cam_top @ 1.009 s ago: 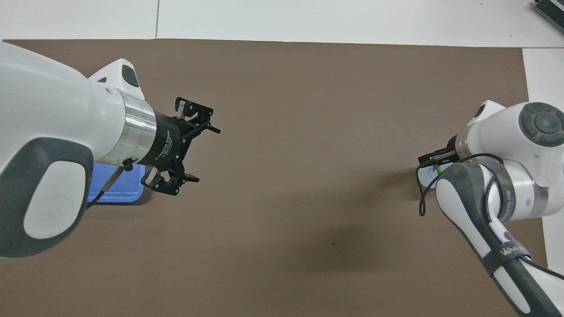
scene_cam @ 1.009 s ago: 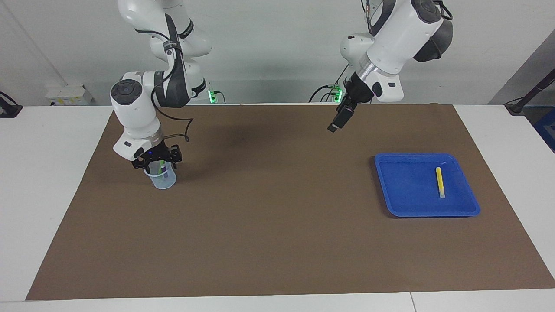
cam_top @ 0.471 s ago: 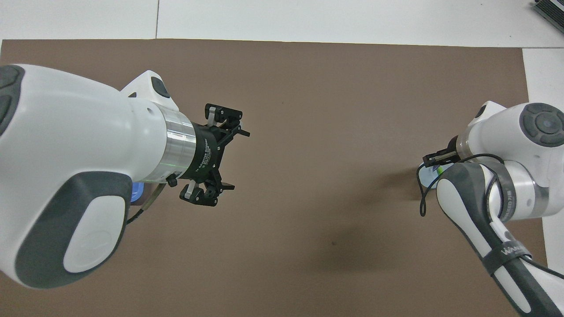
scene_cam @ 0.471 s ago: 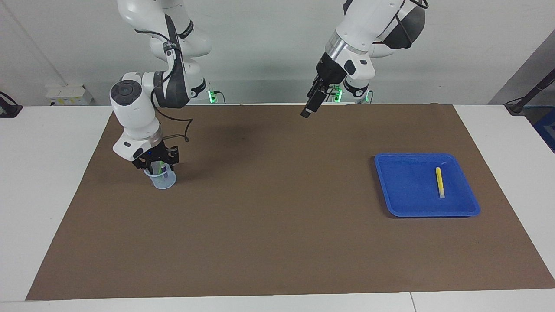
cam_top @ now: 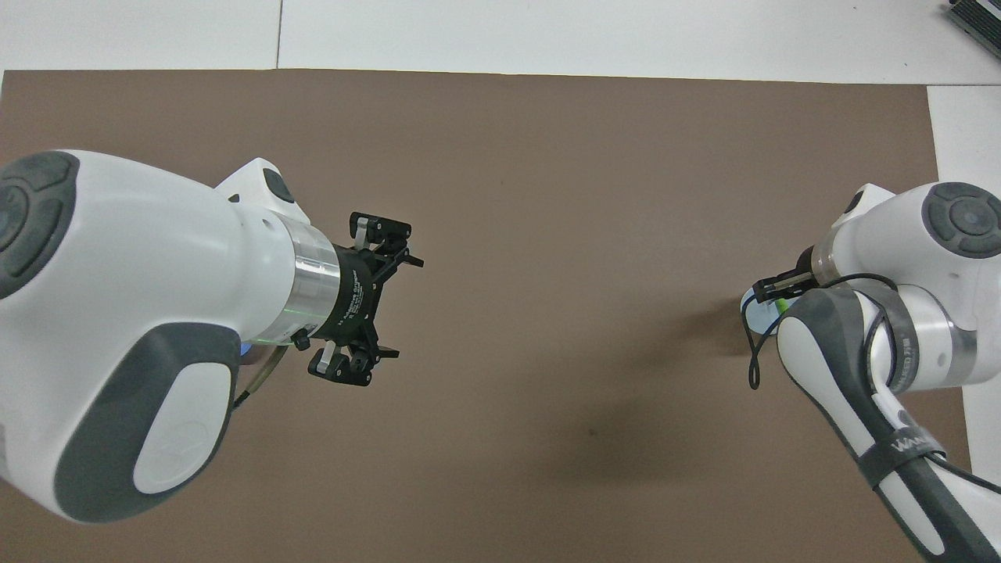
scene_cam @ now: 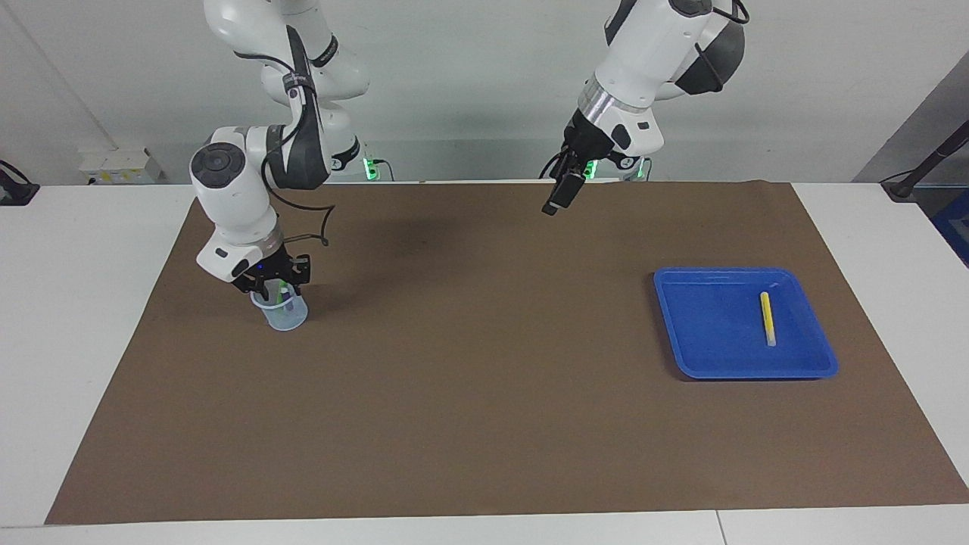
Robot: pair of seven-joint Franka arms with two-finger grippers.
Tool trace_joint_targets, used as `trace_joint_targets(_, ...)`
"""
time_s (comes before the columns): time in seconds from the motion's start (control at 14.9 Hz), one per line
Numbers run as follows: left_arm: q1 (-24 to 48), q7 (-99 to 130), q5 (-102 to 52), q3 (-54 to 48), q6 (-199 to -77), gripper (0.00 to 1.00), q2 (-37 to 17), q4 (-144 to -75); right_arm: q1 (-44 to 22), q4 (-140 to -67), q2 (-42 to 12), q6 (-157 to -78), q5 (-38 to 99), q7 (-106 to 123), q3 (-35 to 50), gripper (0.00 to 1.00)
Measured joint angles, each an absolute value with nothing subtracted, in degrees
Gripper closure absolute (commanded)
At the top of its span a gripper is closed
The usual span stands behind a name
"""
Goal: Right arm passes pens to left for tray arrangement
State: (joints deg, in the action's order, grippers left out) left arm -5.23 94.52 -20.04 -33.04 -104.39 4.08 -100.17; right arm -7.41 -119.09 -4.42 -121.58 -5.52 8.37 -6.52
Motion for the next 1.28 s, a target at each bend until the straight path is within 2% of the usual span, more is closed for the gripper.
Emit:
trace_joint_targets(0.13,-5.3,94.5,-20.0,-32.9,-104.4,0.00,4.6,-100.6,-7.4,-119.0,-4.4,-121.6,-5.5,8.4,-6.5,0.47)
trace_joint_targets(0.34,-5.4,94.6,-20.0,-32.9,-104.4,0.00,4.7,-100.9,-7.4,-118.6,-4.4,-121.6,-5.5,8.4,-6.5,0.52)
trace_joint_targets(0.47,-5.4,94.6,-20.0,-32.9,-104.4,0.00,4.7,-100.9,-7.4,-118.4,-4.4,-121.6,-5.5,8.4,-6.5,0.67)
trace_joint_targets(0.61,-5.5,94.6,-20.0,-32.9,-104.4,0.00,4.7,-100.9,-7.4,-118.3,-4.4,-121.6,-5.5,8.4,-6.5,0.75)
trace_joint_targets(0.74,-5.5,94.6,-20.0,-32.8,-104.4,0.00,4.7,-100.9,-7.4,-118.3,-4.4,-121.6,-5.5,8.4,-6.5,0.89)
trace_joint_targets(0.81,-5.5,94.6,-20.0,-32.8,-104.4,0.00,4.7,-100.9,-7.4,-118.3,-4.4,-121.6,-5.5,8.4,-6.5,0.93)
trace_joint_targets(0.94,-5.9,94.7,-20.0,-32.6,-104.4,0.00,4.7,-100.9,-7.4,-118.3,-4.4,-121.5,-5.5,8.4,-6.5,0.91)
trace_joint_targets(1.01,-6.2,94.7,-20.0,-32.5,-104.4,0.00,4.7,-100.9,-7.4,-118.3,-4.4,-121.5,-5.5,8.4,-6.5,0.87)
trace_joint_targets(1.08,-6.4,94.7,-20.0,-32.5,-104.4,0.00,4.7,-100.9,-7.4,-118.3,-4.4,-121.5,-5.5,8.4,-6.5,0.89)
trace_joint_targets(1.21,-6.6,94.7,-20.0,-32.5,-104.4,0.00,4.7,-101.0,-7.4,-118.3,-4.4,-121.5,-5.5,8.4,-6.5,1.00)
trace_joint_targets(1.28,-6.6,94.7,-20.0,-32.5,-104.4,0.00,4.7,-101.0,-7.4,-118.3,-4.4,-121.5,-5.5,8.4,-6.5,1.00)
